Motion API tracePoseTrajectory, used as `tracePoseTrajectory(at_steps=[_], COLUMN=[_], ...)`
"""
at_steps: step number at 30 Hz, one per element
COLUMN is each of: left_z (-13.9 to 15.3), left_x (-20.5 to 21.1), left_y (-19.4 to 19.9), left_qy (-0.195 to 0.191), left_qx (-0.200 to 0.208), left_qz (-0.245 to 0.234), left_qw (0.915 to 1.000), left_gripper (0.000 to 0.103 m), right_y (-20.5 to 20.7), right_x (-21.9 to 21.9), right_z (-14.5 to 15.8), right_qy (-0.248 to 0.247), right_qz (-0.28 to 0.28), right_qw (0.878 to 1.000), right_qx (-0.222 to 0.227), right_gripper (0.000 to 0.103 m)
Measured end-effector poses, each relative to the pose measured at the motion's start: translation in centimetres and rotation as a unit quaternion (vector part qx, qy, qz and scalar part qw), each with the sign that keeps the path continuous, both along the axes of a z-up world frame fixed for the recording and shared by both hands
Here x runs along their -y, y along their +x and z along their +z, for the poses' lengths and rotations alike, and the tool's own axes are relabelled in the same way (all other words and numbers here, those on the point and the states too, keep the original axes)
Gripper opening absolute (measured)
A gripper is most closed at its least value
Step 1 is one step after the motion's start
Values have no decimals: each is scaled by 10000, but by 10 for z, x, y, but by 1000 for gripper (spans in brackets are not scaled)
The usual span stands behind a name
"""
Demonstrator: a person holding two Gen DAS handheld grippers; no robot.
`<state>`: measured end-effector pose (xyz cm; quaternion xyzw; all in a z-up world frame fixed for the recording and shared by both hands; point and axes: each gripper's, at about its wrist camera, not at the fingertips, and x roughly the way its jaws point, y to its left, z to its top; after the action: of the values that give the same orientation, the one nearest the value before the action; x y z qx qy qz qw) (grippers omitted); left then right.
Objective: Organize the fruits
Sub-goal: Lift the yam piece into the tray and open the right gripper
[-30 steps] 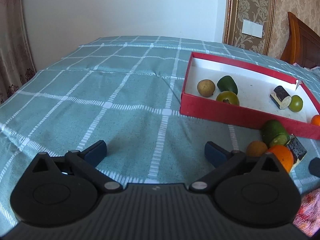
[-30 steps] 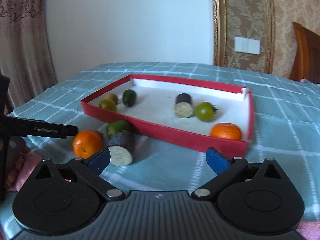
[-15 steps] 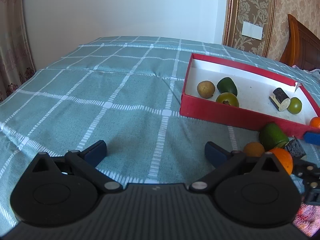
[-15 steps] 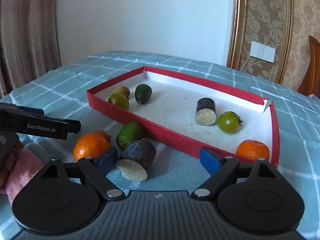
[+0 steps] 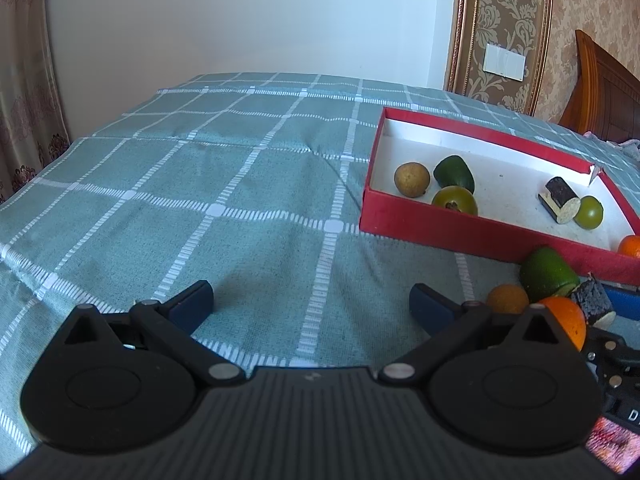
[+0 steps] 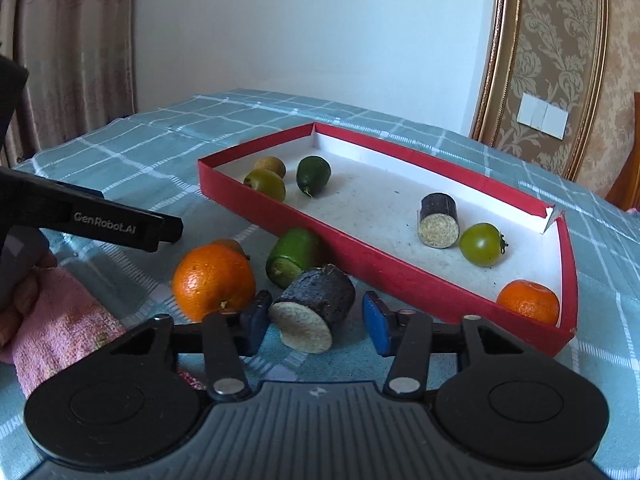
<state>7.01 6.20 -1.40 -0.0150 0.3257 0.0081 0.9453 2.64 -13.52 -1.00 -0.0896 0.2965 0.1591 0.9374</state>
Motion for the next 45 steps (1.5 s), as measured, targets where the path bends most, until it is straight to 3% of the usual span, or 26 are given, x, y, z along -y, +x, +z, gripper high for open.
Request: tracePoseTrajectory(at_steps=[14,25,30,38,45], left_z=[0,0,0,0,0], left_x=[0,0,-1,-1,-1], left_y=[0,0,-1,-1,-1], left_qy=[0,-6,-22,-45,-58], left_qx=[0,2,8,16,21], left_qz=[0,-1,-2,-3,-4], left_qw=[10000,10000,10000,10000,10000], left_gripper=[103,103,103,103,103], right_y=[-9,-30,-5,38,65], right_x=[3,29,36,32,15], right_z=[2,38,48,40,33], right_qy=[4,521,432,315,74], right_qz=[-91,-386,-617,-685,-719], right_qw=[9999,9948,9933,9959,9965], right_qx=[81,787,873,490,409], right_gripper=[43,43,43,43,43])
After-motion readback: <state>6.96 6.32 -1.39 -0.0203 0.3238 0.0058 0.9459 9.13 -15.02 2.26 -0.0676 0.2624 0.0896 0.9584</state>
